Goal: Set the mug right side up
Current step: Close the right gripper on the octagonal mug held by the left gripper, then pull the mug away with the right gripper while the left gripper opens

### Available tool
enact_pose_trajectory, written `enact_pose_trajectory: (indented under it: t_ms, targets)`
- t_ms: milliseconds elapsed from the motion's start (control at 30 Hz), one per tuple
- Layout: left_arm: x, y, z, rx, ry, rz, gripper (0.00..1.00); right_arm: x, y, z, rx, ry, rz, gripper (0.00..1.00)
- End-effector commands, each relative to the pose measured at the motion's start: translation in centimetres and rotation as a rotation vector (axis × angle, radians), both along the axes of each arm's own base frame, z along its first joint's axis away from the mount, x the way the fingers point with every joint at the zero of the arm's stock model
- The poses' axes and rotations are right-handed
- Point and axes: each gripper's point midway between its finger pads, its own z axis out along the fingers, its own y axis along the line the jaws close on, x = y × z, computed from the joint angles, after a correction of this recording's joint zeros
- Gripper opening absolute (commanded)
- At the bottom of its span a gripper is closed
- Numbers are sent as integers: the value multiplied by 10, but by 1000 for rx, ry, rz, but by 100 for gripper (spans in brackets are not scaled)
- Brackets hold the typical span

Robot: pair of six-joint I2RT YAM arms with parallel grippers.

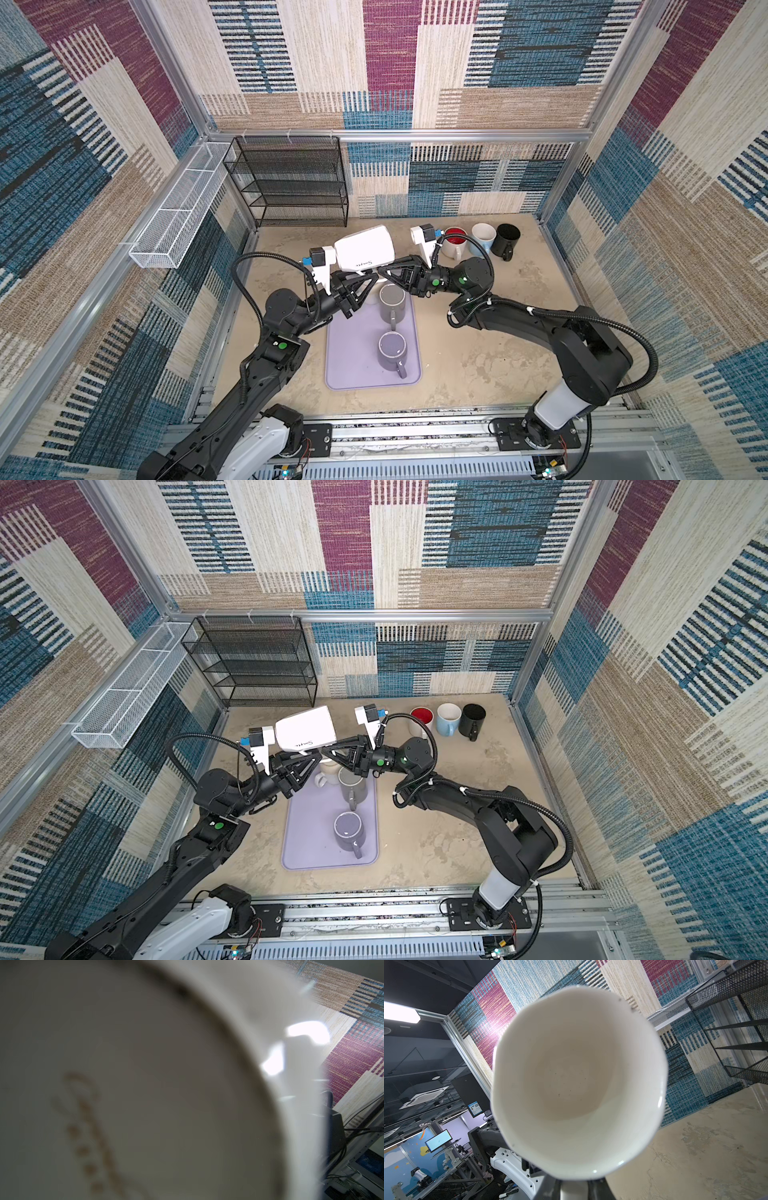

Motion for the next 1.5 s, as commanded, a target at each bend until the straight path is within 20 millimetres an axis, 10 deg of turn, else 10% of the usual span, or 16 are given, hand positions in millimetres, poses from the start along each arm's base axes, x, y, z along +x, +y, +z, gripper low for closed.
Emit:
enact_pose_trajectory:
  t_ms: [0,333,1467]
  targets:
    - [1,0,1,17,-15,8,43,-5,-7,19,61,-60,-27,0]
    - [2,2,0,26,-8,22,58,5,-8,13,34,-29,-88,0]
    - [1,6,-4,61,5,51,65,21,-19,18,-51,-52,-269,0]
